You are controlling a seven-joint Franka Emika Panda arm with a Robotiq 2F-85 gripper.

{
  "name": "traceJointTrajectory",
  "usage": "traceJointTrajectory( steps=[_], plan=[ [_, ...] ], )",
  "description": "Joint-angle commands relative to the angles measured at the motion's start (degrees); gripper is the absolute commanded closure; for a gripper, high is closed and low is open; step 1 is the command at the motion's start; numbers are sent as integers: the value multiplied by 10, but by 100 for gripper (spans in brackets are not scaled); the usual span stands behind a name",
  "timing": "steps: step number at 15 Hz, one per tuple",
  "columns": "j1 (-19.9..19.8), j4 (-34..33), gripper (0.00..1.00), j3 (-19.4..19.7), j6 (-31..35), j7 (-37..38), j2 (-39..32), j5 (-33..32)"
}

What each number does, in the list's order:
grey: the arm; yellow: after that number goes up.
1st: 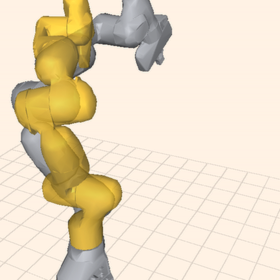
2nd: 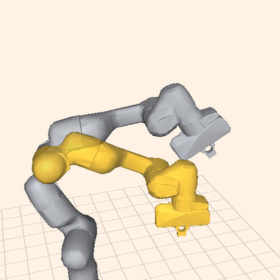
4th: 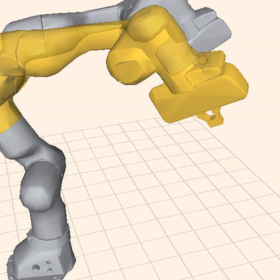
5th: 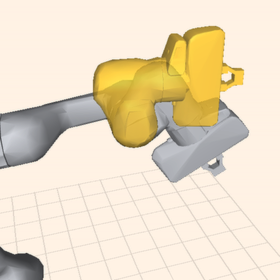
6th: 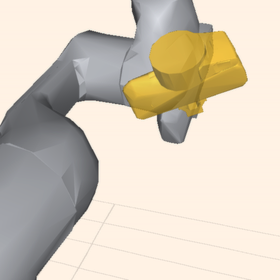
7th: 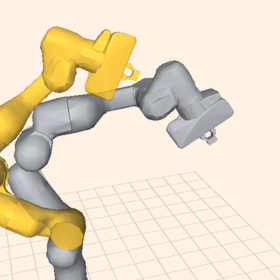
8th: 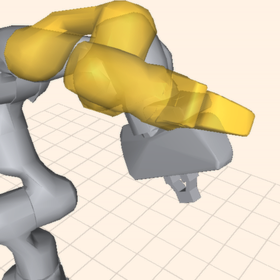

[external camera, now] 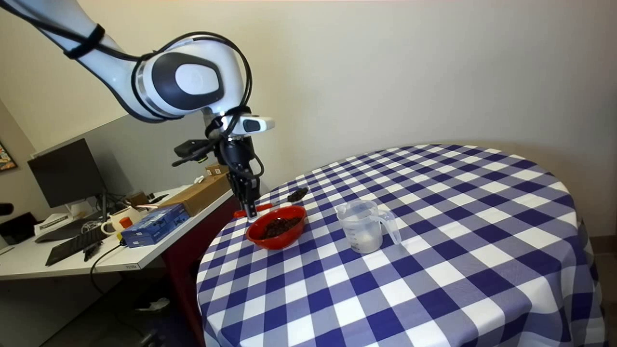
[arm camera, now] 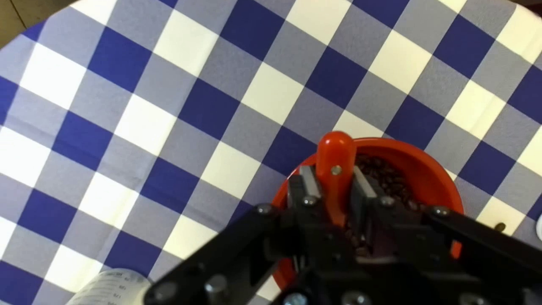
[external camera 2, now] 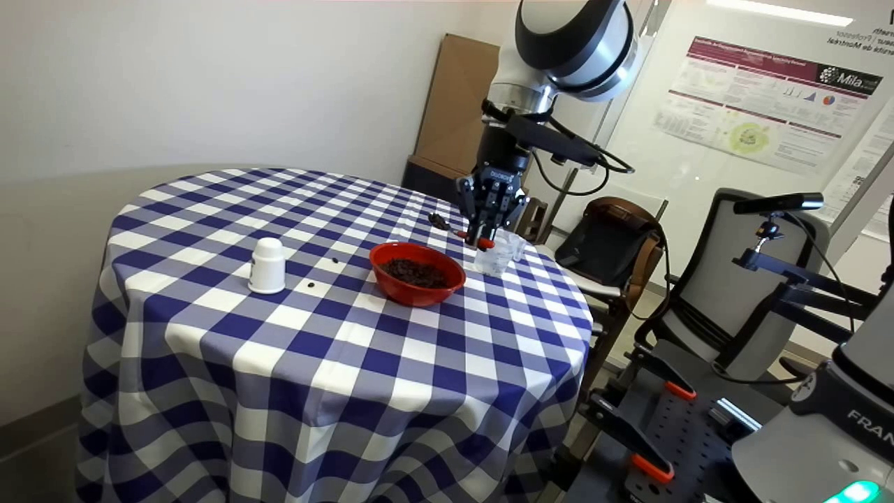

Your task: Spoon some of the content in the orange bowl and pour it into the transparent container

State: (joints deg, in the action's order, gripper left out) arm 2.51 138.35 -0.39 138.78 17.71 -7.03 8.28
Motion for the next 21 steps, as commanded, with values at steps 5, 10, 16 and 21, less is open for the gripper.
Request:
traceJointTrajectory(
  steps=[5,10,16,21],
  plan=[
    [-36,20,90,25,-28,-29,60,-6],
    [-59,15,90,43,-36,-39,59,-8],
    [-77,11,90,60,-39,-42,51,-20],
    [-89,9,90,72,-42,-45,45,-24]
  ],
)
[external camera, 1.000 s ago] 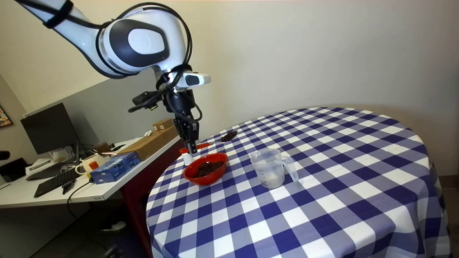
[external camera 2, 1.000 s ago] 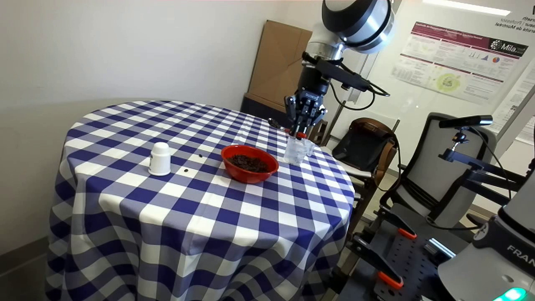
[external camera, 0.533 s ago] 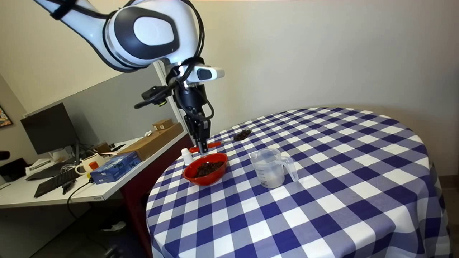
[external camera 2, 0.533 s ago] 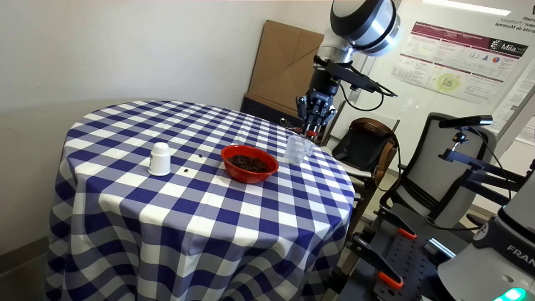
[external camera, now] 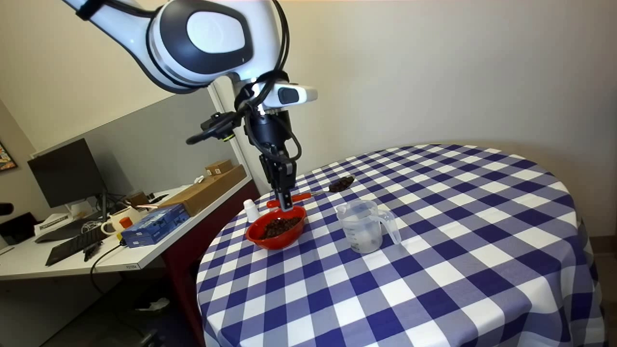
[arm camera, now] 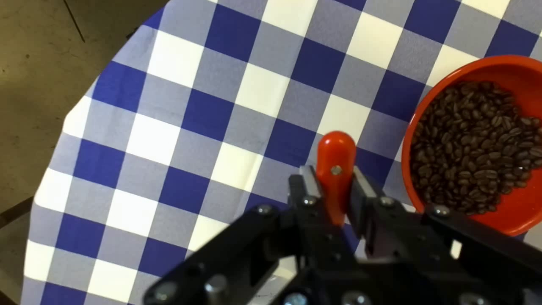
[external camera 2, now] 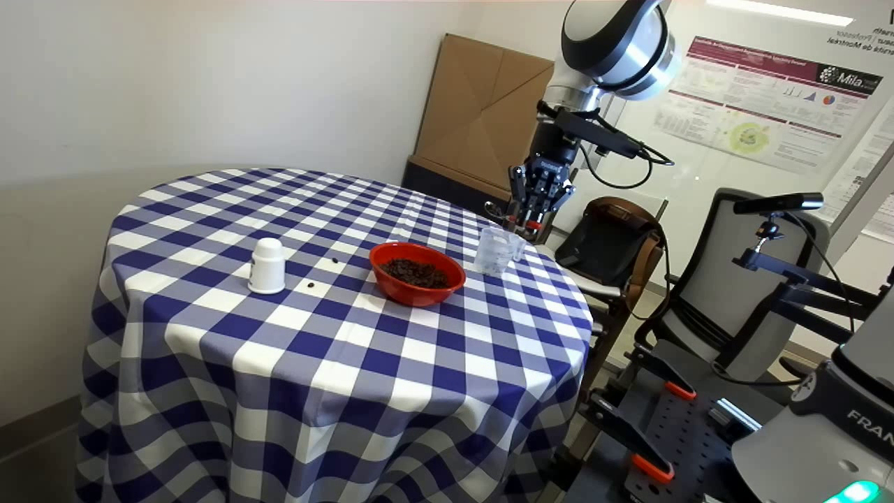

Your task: Spoon some of the content in the orange bowl and pour it into the transparent container

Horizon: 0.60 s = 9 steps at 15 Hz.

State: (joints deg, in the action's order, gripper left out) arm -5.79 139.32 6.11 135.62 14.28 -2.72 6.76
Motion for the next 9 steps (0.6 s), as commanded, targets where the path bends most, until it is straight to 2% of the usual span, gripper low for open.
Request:
traceJointTrajectory(
  steps=[1,9],
  plan=[
    [-8,-1,90,8,-9,-12,0,-9],
    [-15,-1,90,18,-8,-10,-11,-19]
  ],
)
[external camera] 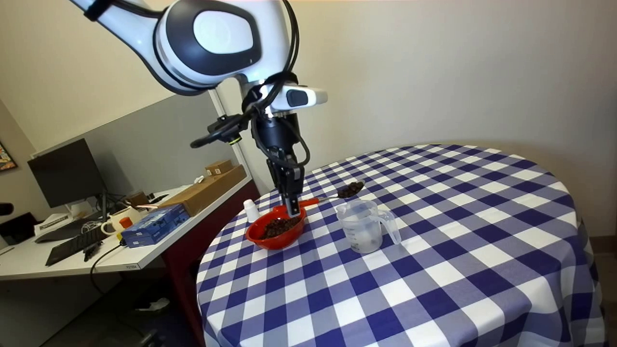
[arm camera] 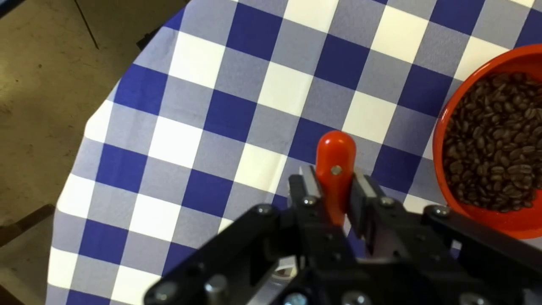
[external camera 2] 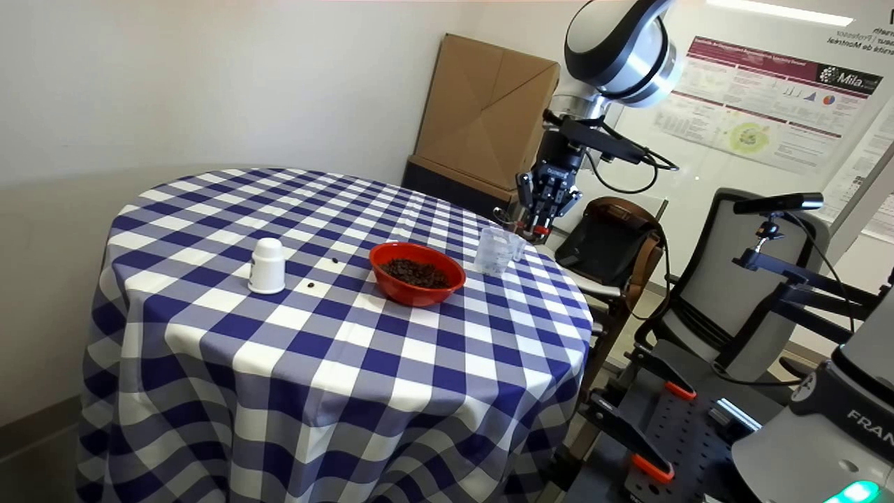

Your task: Spoon some of the content in the orange bowl and pour it into the transparent container

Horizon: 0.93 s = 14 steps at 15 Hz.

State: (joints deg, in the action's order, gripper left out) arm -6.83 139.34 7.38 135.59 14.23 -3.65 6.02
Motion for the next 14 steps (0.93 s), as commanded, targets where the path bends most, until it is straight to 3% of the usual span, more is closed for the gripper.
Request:
traceJointTrajectory(
  steps=[1,14],
  plan=[
    [-5,-2,90,6,-7,-8,-4,-15],
    [0,-6,90,12,-4,27,-13,-102]
  ],
)
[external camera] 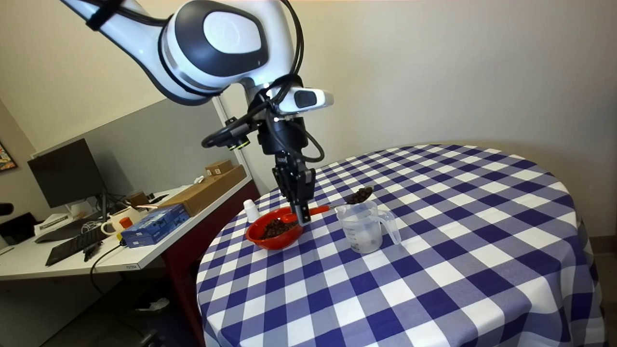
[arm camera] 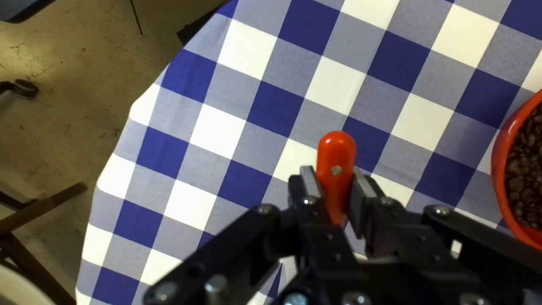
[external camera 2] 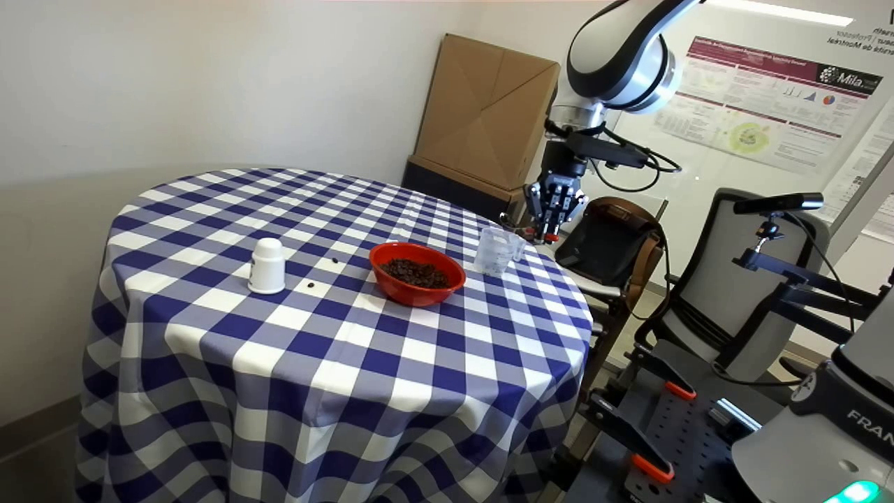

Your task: Spoon some of the content in the orange bowl and pour it into the transparent container

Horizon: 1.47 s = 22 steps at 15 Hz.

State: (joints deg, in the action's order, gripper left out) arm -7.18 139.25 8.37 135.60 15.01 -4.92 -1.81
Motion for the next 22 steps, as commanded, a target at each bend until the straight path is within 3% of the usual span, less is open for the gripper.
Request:
traceJointTrajectory(
  steps=[1,22],
  plan=[
    [4,-6,90,3,-4,22,-2,-30],
    [26,-4,90,-3,-11,109,-2,-175]
  ],
)
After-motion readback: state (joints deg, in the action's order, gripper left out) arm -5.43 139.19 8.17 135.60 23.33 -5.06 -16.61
